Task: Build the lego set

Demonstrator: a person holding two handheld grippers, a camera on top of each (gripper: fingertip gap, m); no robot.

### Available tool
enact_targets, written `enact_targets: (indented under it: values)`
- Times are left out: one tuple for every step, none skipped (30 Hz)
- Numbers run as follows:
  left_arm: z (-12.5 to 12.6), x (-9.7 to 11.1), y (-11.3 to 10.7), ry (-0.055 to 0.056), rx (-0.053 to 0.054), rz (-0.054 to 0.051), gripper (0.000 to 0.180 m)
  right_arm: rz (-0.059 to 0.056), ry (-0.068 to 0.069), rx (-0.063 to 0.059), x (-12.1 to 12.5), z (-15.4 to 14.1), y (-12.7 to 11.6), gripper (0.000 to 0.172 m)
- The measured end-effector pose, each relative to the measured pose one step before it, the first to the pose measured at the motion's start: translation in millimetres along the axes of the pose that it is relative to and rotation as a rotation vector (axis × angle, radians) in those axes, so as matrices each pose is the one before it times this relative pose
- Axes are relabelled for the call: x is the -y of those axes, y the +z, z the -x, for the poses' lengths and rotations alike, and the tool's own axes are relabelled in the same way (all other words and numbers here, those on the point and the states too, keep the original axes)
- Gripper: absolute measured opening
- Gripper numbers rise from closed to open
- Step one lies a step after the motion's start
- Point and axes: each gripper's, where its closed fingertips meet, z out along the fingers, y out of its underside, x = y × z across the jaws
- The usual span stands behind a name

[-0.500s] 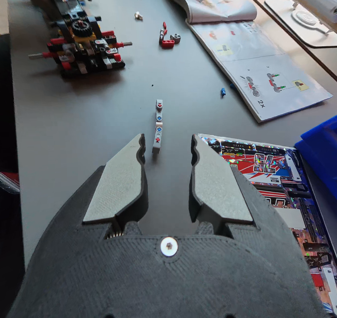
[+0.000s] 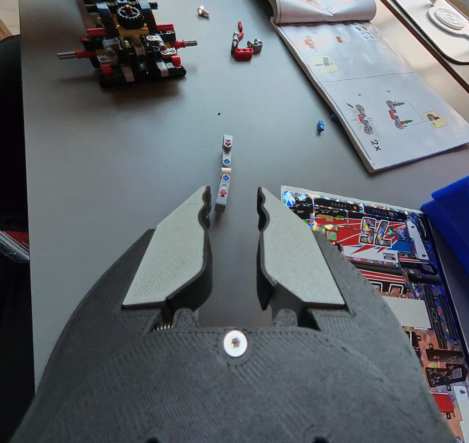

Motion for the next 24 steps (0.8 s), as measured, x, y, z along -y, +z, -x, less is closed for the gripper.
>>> enact_targets:
  values:
    - [0.42, 0.74, -1.7, -0.01, -0.0007, -0.0073, 0.052, 0.0019, 0.0017, -0.006, -0.21, -0.82, 0.16, 0.032]
    - [0.6, 0.42, -2.13, -0.005, 0.0005, -0.0054, 0.051, 0.0024, 0.0012, -0.0026, -0.28, -0.39, 0.12, 0.031]
    - [0.74, 0.72, -2.82, -0.0027, 0.0024, -0.008, 0.052, 0.0014, -0.0014, 0.0015, -0.24, 0.28, 0.14, 0.03]
    - [0.78, 1.28, -3.53, -0.0042, 0.0037, -0.01, 0.052, 0.0011, -0.003, 0.0011, -0.06, 0.4, 0.1, 0.03]
    - [0.96, 1.47, -4.33, -0.006, 0.0039, -0.0101, 0.051, 0.0019, -0.0035, -0.0002, -0.25, 0.41, 0.21, 0.029]
    - [1.02, 2.14, -4.77, -0.0066, 0.0029, -0.0126, 0.051, 0.0033, -0.0031, -0.001, -0.34, 0.1, 0.33, 0.028]
    - [0.57, 3.05, -4.91, -0.0067, -0.0007, -0.016, 0.05, 0.0047, -0.0025, -0.0007, -0.5, 0.22, 0.46, 0.028]
    - [-0.16, 3.58, -4.75, -0.004, -0.0028, -0.0171, 0.05, 0.0062, -0.0016, -0.0005, -0.8, 0.17, 0.6, 0.027]
    - [0.49, 3.29, -4.4, -0.0013, 0.0025, -0.0149, 0.05, 0.0069, -0.0007, -0.0013, -0.75, -0.07, 0.63, 0.026]
    - [0.91, 2.65, -3.8, -0.0007, 0.0063, -0.0106, 0.05, 0.0061, -0.0004, -0.0026, -0.72, -0.27, 0.58, 0.024]
    - [0.31, 1.75, -2.98, 0.0011, 0.0028, -0.0055, 0.05, 0.0039, -0.0007, -0.0029, -0.39, -0.24, 0.38, 0.023]
    - [-0.08, 1.34, -2.45, 0.0017, 0.0019, -0.0039, 0.049, 0.0016, -0.0014, -0.0023, -0.22, -0.15, 0.15, 0.023]
    - [0.43, 1.34, -1.97, -0.001, 0.0064, -0.0057, 0.049, 0.0003, -0.0015, -0.0015, -0.01, -0.03, 0.11, 0.023]
    - [0.1, 1.56, -1.27, -0.0049, 0.0048, -0.0068, 0.047, -0.0002, -0.0009, -0.0012, 0.05, -0.01, -0.02, 0.023]
    - [-0.7, 1.6, -0.86, -0.007, 0.0002, -0.0071, 0.046, -0.0005, -0.0003, -0.0004, 0.06, 0.05, -0.02, 0.023]
    - [-0.61, 1.35, -0.5, -0.0086, 0.0012, -0.0071, 0.046, -0.0031, -0.0008, 0.0002, 0.36, 0.14, -0.29, 0.024]
    - [-0.63, 0.71, -0.24, -0.0119, 0.0009, -0.004, 0.046, -0.0071, -0.0012, -0.0003, 0.83, 0.12, -0.68, 0.025]
    - [-1.35, 0.23, -0.56, -0.012, -0.0014, -0.005, 0.046, -0.0098, -0.0004, -0.0014, 1.23, -0.08, -0.95, 0.025]
    - [-1.94, 0.58, -1.35, -0.0124, -0.0009, -0.0112, 0.046, -0.0119, 0.0008, -0.0012, 1.33, -0.22, -1.19, 0.026]
    - [-2.65, 1.12, -2.14, -0.0169, -0.001, -0.0189, 0.047, -0.0141, 0.0024, -0.0006, 1.62, -0.26, -1.39, 0.026]
    - [-3.59, 2.25, -3.15, -0.0302, -0.0018, -0.0308, 0.049, -0.0156, 0.005, -0.0015, 1.8, -0.66, -1.6, 0.027]
    - [-6.23, 3.47, -4.3, -0.0361, -0.0138, -0.0468, 0.049, -0.0175, 0.0074, -0.0029, 2.01, -1.04, -1.71, 0.027]
    - [-7.41, 3.6, -4.71, -0.0281, -0.0204, -0.054, 0.05, -0.0203, 0.0088, -0.004, 2.33, -1.49, -1.99, 0.028]
    - [-4.47, 2.54, -4.46, -0.0135, -0.0023, -0.0471, 0.05, -0.0232, 0.0094, -0.0042, 2.74, -1.77, -2.25, 0.027]
